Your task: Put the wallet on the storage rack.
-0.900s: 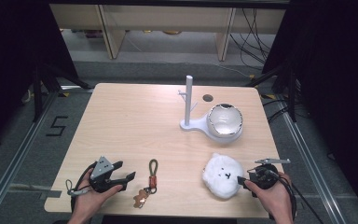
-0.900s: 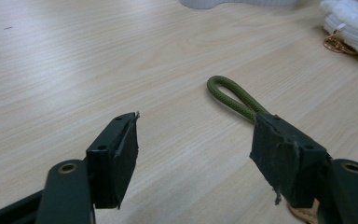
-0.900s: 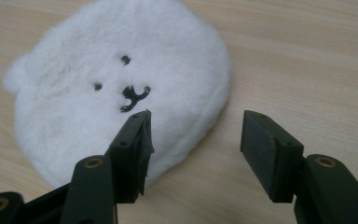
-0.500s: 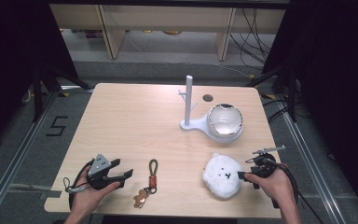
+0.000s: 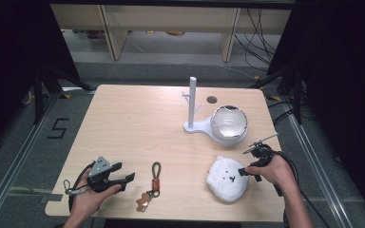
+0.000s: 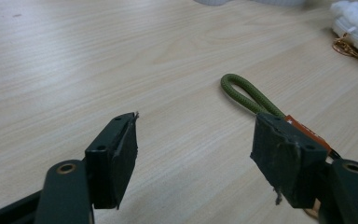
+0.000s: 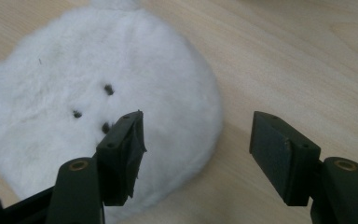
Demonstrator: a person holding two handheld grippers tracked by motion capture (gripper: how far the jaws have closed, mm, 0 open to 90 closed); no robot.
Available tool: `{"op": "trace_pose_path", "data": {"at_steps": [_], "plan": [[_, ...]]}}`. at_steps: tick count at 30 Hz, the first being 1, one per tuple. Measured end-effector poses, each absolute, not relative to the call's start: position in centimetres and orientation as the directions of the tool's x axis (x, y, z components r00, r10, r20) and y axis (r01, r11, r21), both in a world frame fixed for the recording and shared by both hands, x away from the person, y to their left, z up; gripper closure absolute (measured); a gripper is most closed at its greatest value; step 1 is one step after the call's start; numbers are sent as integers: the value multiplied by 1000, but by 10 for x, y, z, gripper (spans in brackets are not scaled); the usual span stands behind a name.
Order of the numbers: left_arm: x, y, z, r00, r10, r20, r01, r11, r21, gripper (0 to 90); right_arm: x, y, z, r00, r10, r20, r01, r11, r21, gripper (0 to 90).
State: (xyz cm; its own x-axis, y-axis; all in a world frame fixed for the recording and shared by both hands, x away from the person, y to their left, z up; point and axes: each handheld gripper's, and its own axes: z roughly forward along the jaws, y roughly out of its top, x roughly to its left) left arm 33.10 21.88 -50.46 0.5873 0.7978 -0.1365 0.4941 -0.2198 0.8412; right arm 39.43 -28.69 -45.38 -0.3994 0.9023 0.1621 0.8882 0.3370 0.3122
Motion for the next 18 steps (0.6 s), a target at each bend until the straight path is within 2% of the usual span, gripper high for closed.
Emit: {"op": "trace_pose_path", "data": {"at_steps": [1,2,6,7,9,11,12,13,18], "plan": [[332,219,-506,590,794,-147,490,-207,847,302,398,-289,-456,-446,884,142,863,383,329,362],[332,220,-506,583,800,-141,492,-209,845,301,397,-287,-456,-426,892,151,878,368,307,362],[331,219,-507,583,799,-148,506,-214,836,300,400,-282,-460,-447,878,170,872,386,301,362],[331,219,-507,595,792,-139,498,-227,837,299,403,-282,-462,-493,855,164,845,425,325,362],[332,217,-507,602,785,-146,499,-226,837,298,404,-279,-462,-473,862,180,862,412,294,356],[332,216,-507,597,787,-157,506,-218,834,298,407,-280,-465,-513,838,184,839,446,311,349],[332,217,-507,600,784,-160,510,-220,832,298,406,-277,-465,-462,865,196,873,406,269,346],[332,217,-507,597,787,-156,511,-223,830,297,409,-279,-468,-513,840,175,841,451,301,340],[333,217,-506,601,785,-149,508,-231,830,294,410,-275,-471,-514,834,199,845,453,284,310]]}}
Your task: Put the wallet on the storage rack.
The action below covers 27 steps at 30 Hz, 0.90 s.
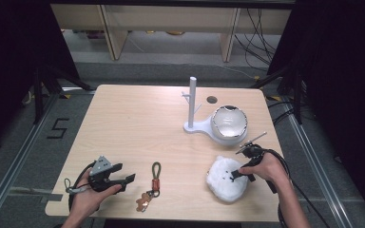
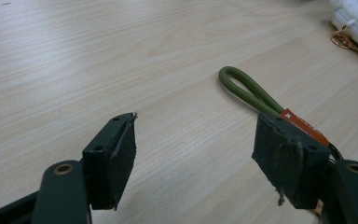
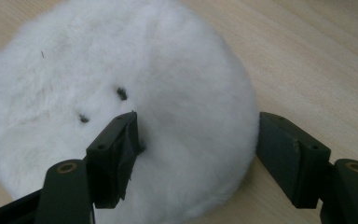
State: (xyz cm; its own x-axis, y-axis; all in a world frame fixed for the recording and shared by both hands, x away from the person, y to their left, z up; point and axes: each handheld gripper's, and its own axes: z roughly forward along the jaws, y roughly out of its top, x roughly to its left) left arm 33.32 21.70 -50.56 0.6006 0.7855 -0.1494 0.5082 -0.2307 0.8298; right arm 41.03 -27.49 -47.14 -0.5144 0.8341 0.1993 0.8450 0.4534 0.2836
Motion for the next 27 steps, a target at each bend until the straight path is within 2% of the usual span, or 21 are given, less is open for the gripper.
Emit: {"op": "trace_pose_path", "data": {"at_steps": [1,3,4,8,11,12,15,20,21,25,27], "plan": [[333,216,-506,599,786,-153,509,-227,830,294,411,-276,-472,-540,818,199,830,477,291,305],[333,216,-505,595,790,-145,511,-232,828,294,410,-273,-470,-513,828,226,851,456,262,301],[333,215,-507,602,782,-158,511,-226,829,294,412,-274,-471,-539,816,207,831,475,289,300],[332,214,-507,605,783,-146,509,-239,827,294,416,-271,-473,-550,809,209,826,489,282,298],[332,213,-508,601,784,-155,515,-232,825,294,416,-268,-476,-529,820,216,841,474,260,317],[332,213,-507,598,785,-162,516,-222,828,294,417,-268,-477,-555,806,204,822,493,285,332],[332,212,-508,604,780,-162,513,-226,828,295,418,-268,-476,-575,794,197,808,511,294,418],[331,213,-509,598,786,-158,522,-232,821,295,416,-268,-474,-545,818,183,826,486,287,603],[331,213,-508,597,787,-155,521,-233,821,294,416,-268,-475,-562,810,170,810,495,316,633],[331,211,-510,601,784,-158,517,-229,825,295,410,-267,-473,-525,840,139,827,465,315,734],[331,210,-510,600,785,-156,522,-236,820,296,407,-268,-474,-532,836,135,815,462,349,765]]}}
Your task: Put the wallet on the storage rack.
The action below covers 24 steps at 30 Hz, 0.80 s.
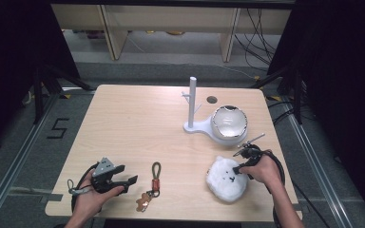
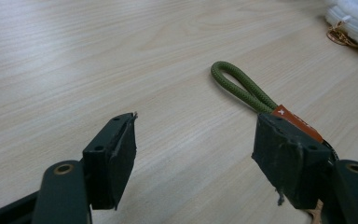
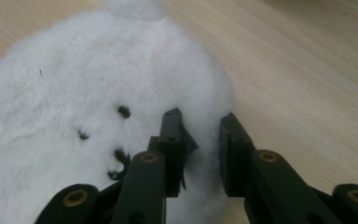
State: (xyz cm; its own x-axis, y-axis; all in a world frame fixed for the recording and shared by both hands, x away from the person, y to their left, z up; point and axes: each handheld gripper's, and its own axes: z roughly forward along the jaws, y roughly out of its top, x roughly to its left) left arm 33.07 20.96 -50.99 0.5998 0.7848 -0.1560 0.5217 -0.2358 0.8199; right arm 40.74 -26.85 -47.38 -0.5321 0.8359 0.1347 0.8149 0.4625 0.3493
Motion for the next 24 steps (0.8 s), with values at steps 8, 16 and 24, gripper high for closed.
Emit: {"op": "trace_pose_path", "data": {"at_steps": [8,16,24], "plan": [[331,209,-511,599,783,-166,521,-223,824,299,386,-273,-466,-478,869,128,812,382,442,792],[330,208,-511,605,779,-164,521,-232,822,300,363,-283,-451,-482,865,140,761,335,556,804],[330,210,-512,604,780,-164,519,-228,824,300,349,-292,-444,-454,875,170,740,264,619,814]]}}
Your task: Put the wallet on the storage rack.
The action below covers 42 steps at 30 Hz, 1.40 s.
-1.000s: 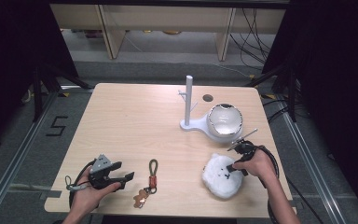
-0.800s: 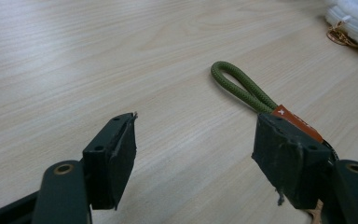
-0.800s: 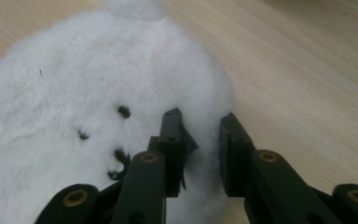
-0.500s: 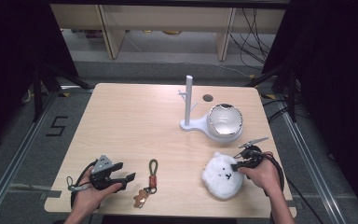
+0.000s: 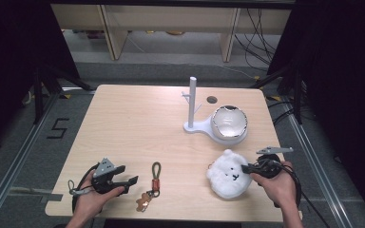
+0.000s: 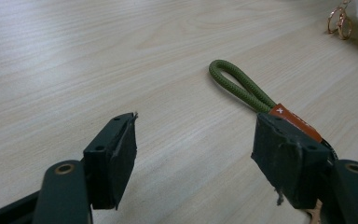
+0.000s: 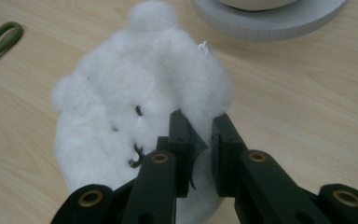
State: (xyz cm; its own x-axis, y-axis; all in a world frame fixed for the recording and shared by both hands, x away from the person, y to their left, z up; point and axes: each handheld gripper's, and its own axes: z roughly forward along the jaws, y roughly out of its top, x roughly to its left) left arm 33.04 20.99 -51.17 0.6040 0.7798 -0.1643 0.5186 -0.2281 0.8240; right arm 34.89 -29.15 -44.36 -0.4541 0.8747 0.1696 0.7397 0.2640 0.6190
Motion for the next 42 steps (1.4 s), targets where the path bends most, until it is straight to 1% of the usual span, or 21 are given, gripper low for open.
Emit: {"op": "trace_pose_path", "data": {"at_steps": [1,2,4,5,8,18,19,21,22,23,27,28,29,31,32,34,36,39,40,41,42], "plan": [[330,209,-512,599,782,-171,520,-217,826,300,348,-293,-444,-460,862,215,740,237,630,816],[330,209,-512,592,787,-175,524,-210,826,300,348,-294,-443,-458,874,160,720,260,643,817],[331,209,-512,597,784,-170,524,-221,822,300,347,-297,-441,-446,884,141,715,257,650,819],[330,209,-512,591,790,-164,529,-225,818,300,346,-297,-440,-442,882,167,718,235,655,819],[331,208,-513,601,780,-176,528,-221,820,300,345,-299,-435,-440,887,140,703,244,668,821],[330,207,-512,603,781,-163,519,-230,823,300,342,-302,-420,-443,883,155,670,212,711,825],[330,207,-512,604,781,-163,519,-230,823,300,340,-298,-418,-404,898,176,682,168,711,826],[330,207,-512,602,781,-167,521,-226,823,300,342,-300,-416,-430,890,150,656,194,729,826],[330,207,-512,605,780,-163,521,-232,822,300,341,-297,-415,-415,893,173,667,170,726,827],[330,207,-513,606,778,-166,522,-232,821,299,342,-299,-413,-425,892,150,660,192,726,827],[331,206,-513,615,772,-161,517,-240,821,299,342,-296,-408,-417,893,171,650,162,743,827],[331,206,-512,615,770,-167,519,-236,822,299,343,-299,-406,-433,891,132,627,193,754,827],[331,206,-512,615,772,-164,515,-235,824,299,342,-296,-406,-417,892,173,646,157,747,827],[331,205,-512,615,770,-169,515,-230,826,299,344,-298,-404,-437,889,139,624,188,758,827],[330,206,-511,612,774,-161,514,-234,825,299,343,-296,-403,-417,891,178,644,152,750,827],[330,206,-510,606,780,-156,518,-238,821,299,345,-298,-402,-438,889,134,615,187,766,827],[330,207,-511,608,775,-174,520,-223,825,299,346,-297,-402,-444,880,170,616,162,770,827],[331,207,-511,612,774,-162,515,-235,825,300,345,-295,-401,-431,884,180,613,140,777,827],[331,207,-511,612,774,-161,514,-235,825,301,345,-297,-399,-441,884,155,604,165,780,827],[330,207,-511,612,775,-158,513,-236,825,300,345,-294,-400,-427,884,190,612,128,781,827],[330,207,-511,610,778,-151,516,-246,820,300,345,-294,-399,-417,889,189,609,119,785,827]]}}
